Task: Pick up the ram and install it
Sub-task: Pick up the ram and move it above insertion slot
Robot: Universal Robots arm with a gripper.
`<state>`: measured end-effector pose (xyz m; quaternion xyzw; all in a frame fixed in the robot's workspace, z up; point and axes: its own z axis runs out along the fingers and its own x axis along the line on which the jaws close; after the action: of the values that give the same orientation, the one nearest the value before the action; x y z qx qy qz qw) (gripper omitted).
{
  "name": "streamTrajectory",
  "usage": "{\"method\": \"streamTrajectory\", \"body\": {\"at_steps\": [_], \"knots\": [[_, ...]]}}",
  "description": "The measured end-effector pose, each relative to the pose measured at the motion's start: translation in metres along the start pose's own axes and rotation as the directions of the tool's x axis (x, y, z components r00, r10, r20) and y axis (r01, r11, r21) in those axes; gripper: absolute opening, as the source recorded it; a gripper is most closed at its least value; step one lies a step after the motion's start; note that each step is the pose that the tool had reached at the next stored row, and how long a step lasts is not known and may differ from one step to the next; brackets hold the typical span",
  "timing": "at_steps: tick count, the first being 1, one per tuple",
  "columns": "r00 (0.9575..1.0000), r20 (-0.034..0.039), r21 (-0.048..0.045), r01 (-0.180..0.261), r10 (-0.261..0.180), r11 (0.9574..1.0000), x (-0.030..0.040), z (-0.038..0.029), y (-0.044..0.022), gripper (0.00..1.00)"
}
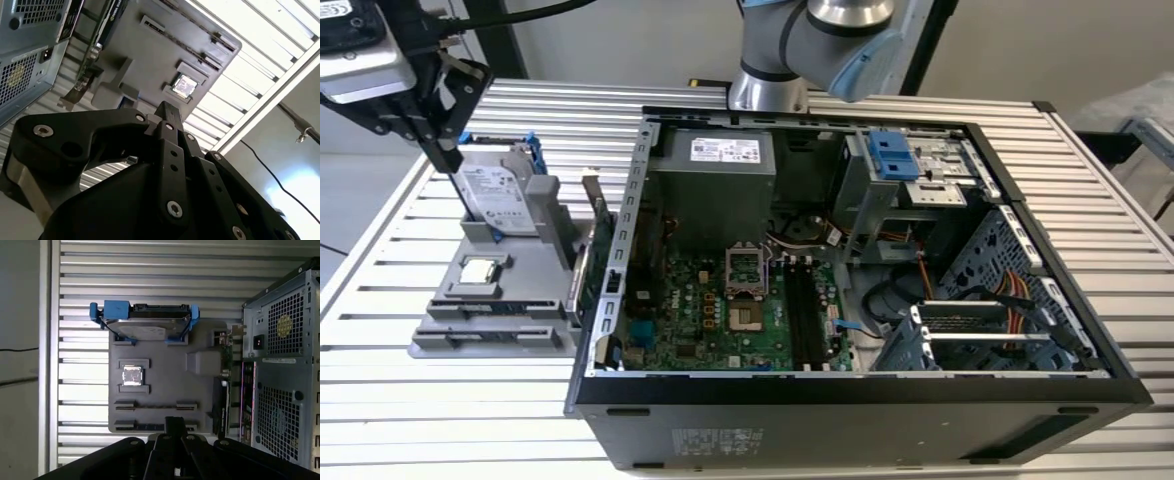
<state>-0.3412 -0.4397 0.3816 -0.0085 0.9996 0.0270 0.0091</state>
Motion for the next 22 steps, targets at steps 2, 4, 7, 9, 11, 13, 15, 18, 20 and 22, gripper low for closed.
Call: {"method": "streamTrajectory", "body": {"at_steps": [2,4,7,9,11,13,15,18,20,22], "knots": [[0.9997,-0.0013,-0.0005,0.025,-0.025,0.9997,0.0000,0.0000,0.0000,0.00],[0.9991,-0.0023,-0.0008,0.043,-0.043,0.9991,0.0000,0.0000,0.0000,0.00],[0.9987,-0.0028,-0.0010,0.051,-0.051,0.9987,0.0000,0.0000,0.0000,0.00],[0.9985,-0.0029,-0.0011,0.054,-0.054,0.9985,0.0000,0.0000,0.0000,0.00],[0.9984,-0.0030,-0.0012,0.057,-0.057,0.9984,0.0000,0.0000,0.0000,0.00],[0.9975,-0.0037,-0.0015,0.070,-0.070,0.9975,0.0000,0.0000,0.0000,0.00],[0.9960,-0.0047,-0.0018,0.089,-0.089,0.9961,0.0000,0.0000,0.0000,0.00],[0.9932,-0.0062,-0.0024,0.117,-0.117,0.9932,0.0000,0.0000,0.0000,0.00],[0.9916,-0.0068,-0.0028,0.130,-0.130,0.9916,0.0000,0.0000,0.0000,0.00],[0.9905,-0.0072,-0.0029,0.137,-0.137,0.9906,0.0000,0.0000,0.0000,0.00]]}}
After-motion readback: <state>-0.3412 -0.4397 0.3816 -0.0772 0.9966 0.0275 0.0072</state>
